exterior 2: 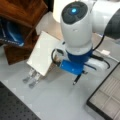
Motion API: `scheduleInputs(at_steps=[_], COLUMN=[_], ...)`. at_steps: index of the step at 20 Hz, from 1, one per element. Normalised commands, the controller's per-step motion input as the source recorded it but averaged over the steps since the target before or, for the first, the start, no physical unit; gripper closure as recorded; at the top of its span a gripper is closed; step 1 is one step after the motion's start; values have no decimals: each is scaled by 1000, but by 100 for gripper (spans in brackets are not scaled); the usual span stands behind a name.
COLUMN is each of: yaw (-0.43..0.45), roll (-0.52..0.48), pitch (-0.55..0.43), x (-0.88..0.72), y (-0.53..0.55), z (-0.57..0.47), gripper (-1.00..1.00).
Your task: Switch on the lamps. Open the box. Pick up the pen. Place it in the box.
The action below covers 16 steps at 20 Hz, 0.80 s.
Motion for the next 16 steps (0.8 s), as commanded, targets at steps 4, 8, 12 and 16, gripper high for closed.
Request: scheduleInputs(at_steps=[4, 8, 12, 16], yaw=[-273, -263, -168, -82], roll=[-59, -94, -75, -13], pitch=[-32, -42, -49, -60], x=[-185, -180, -153, -111], y=[332, 307, 245, 211], z=[62, 16, -4, -16], gripper=[100, 100, 100, 100])
